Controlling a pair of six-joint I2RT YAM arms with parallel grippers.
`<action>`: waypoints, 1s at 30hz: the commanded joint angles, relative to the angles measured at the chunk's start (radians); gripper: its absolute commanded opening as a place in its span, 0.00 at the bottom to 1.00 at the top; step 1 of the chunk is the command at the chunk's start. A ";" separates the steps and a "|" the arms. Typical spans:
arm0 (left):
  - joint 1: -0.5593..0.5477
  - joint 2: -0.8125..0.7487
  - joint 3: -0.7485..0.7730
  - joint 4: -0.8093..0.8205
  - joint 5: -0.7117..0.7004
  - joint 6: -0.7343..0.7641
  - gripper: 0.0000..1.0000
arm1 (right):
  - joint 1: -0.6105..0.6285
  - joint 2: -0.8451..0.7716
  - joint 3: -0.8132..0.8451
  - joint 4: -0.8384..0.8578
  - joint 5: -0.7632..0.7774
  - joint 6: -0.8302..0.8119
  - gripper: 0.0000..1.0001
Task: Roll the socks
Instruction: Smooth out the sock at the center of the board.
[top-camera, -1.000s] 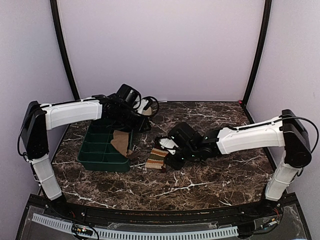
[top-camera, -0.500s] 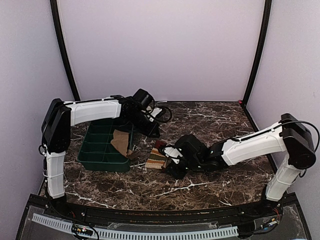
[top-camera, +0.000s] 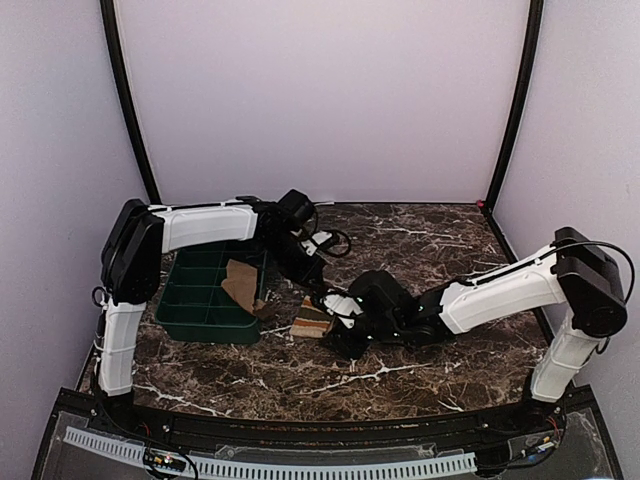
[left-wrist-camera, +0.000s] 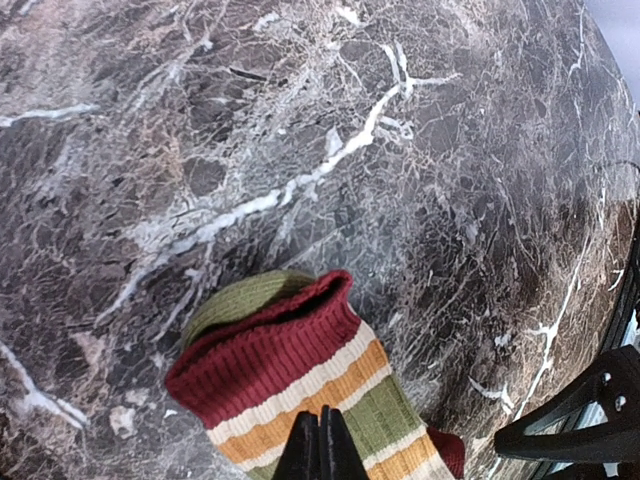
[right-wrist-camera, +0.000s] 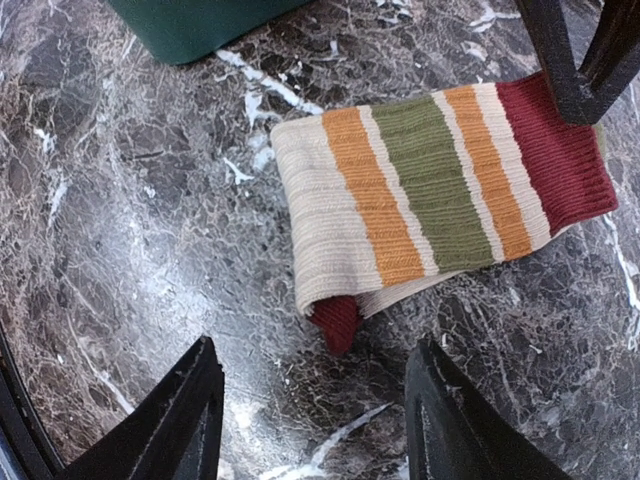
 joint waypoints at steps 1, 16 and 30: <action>-0.010 0.023 0.042 -0.054 0.032 0.021 0.00 | 0.008 0.033 0.021 0.039 -0.032 -0.009 0.57; -0.020 0.127 0.124 -0.110 -0.010 0.011 0.00 | 0.007 0.083 0.034 0.052 -0.062 -0.016 0.57; -0.021 0.187 0.148 -0.133 -0.034 -0.009 0.00 | -0.008 0.118 0.058 0.071 -0.097 -0.035 0.52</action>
